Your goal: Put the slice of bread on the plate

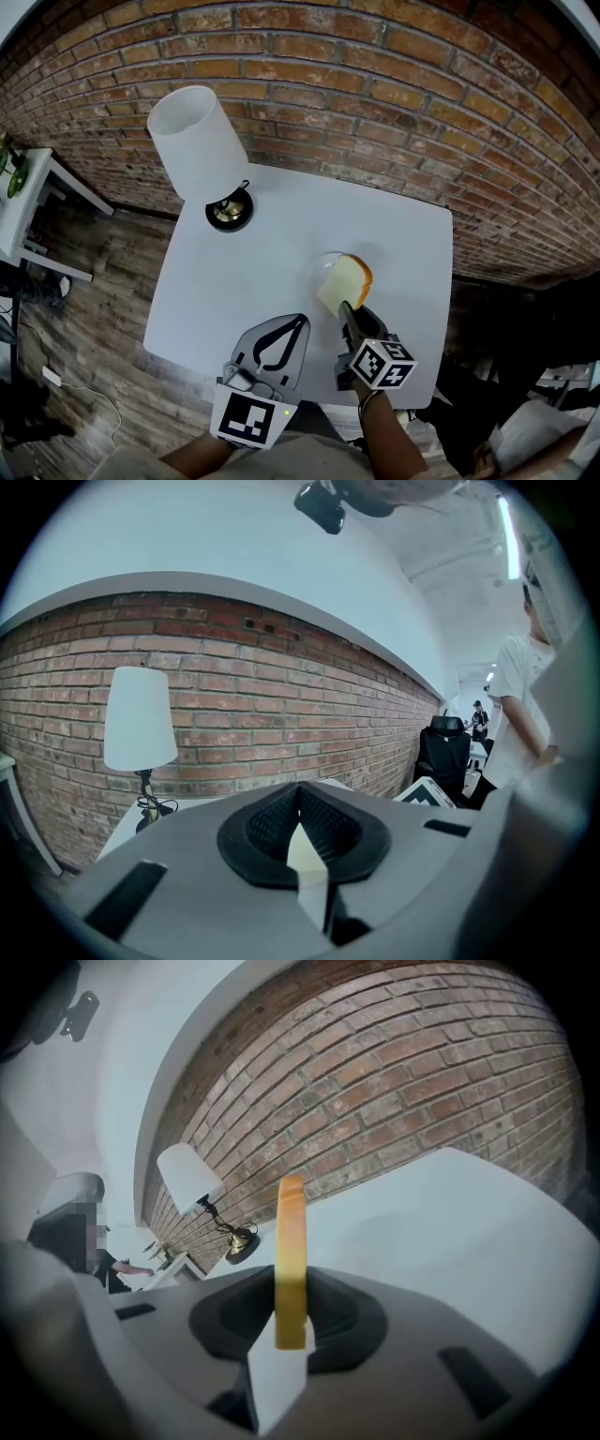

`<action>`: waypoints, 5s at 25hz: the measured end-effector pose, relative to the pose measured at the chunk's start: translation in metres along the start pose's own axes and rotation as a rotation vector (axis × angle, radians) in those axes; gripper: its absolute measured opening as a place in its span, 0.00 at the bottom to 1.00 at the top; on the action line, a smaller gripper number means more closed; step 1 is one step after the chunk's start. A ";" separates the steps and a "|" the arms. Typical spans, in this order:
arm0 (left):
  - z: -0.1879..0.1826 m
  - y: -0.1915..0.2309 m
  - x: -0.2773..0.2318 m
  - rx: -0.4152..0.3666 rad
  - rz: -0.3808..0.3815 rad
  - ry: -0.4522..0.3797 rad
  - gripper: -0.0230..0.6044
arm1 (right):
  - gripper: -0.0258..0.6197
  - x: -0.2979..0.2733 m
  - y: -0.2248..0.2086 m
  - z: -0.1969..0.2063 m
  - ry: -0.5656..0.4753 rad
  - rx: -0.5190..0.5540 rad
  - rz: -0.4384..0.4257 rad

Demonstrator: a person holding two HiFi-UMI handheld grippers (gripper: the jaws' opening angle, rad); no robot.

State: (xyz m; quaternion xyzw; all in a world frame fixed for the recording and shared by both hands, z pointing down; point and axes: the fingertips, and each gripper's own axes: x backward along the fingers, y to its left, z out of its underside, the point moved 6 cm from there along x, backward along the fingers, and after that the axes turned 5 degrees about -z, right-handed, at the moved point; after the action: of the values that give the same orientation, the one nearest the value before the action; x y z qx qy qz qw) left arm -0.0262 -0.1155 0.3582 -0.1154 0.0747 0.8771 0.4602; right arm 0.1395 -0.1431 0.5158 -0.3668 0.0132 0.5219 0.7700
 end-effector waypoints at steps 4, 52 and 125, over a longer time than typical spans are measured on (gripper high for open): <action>0.003 0.000 -0.003 0.007 0.000 0.011 0.05 | 0.19 -0.002 -0.004 0.003 0.005 -0.017 0.000; 0.013 0.011 -0.026 0.050 0.026 0.043 0.05 | 0.23 -0.028 -0.032 0.009 0.038 -0.106 0.023; 0.015 0.014 -0.019 0.071 0.025 0.033 0.05 | 0.38 -0.027 -0.033 0.013 0.090 0.008 0.183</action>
State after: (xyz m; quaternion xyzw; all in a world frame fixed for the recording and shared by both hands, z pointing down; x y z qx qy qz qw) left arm -0.0288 -0.1350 0.3781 -0.1127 0.1148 0.8776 0.4516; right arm 0.1493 -0.1631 0.5537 -0.3842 0.0834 0.5728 0.7192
